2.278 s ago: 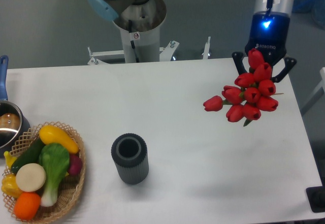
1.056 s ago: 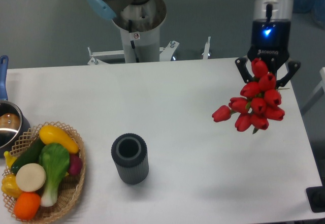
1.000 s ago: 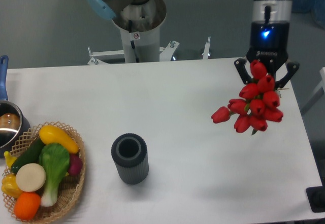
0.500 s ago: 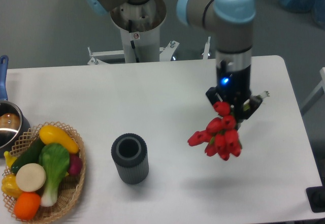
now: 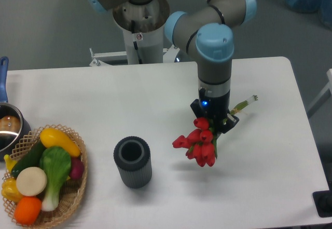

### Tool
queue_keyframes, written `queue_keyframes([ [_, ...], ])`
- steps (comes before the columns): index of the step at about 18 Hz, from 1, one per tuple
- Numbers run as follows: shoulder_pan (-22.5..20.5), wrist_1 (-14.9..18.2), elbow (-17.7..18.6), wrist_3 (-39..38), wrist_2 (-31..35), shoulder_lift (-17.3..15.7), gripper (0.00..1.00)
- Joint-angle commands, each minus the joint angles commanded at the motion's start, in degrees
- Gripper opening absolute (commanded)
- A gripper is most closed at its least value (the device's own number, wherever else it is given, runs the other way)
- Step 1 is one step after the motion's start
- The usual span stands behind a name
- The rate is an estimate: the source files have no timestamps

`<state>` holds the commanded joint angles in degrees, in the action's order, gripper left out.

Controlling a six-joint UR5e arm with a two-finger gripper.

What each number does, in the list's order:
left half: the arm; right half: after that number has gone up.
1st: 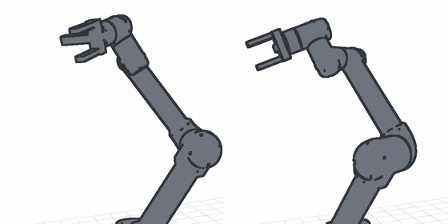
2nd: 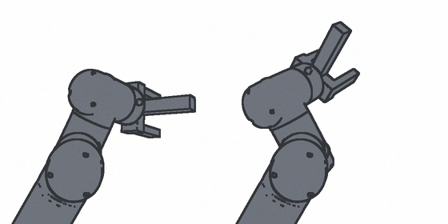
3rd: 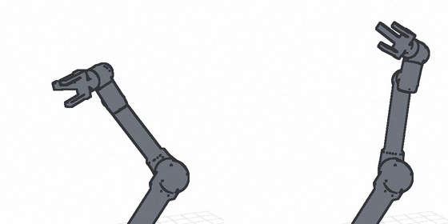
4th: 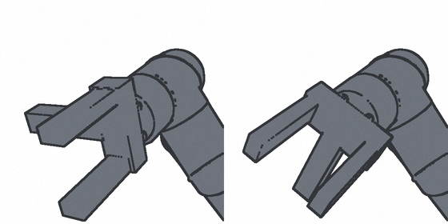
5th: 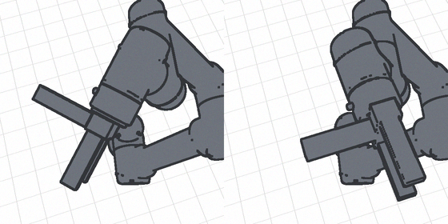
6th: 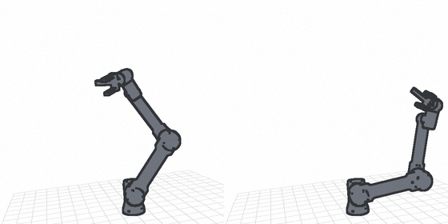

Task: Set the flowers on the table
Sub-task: 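Swing the tulips down and lower them toward the table beside the vase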

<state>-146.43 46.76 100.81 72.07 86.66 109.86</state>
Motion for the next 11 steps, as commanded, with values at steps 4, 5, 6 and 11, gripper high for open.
queue_keyframes([
  [4, 0.09, -0.09, 1.32, 0.09, -0.35, 1.50, 0.31],
  [5, 0.09, -0.09, 1.23, 0.09, -0.44, 1.50, 0.31],
  [6, 0.09, -0.09, 1.32, 0.09, -0.44, 1.76, 0.31],
  [11, 0.09, -0.17, 1.49, 0.00, -0.44, 2.46, 0.31],
])
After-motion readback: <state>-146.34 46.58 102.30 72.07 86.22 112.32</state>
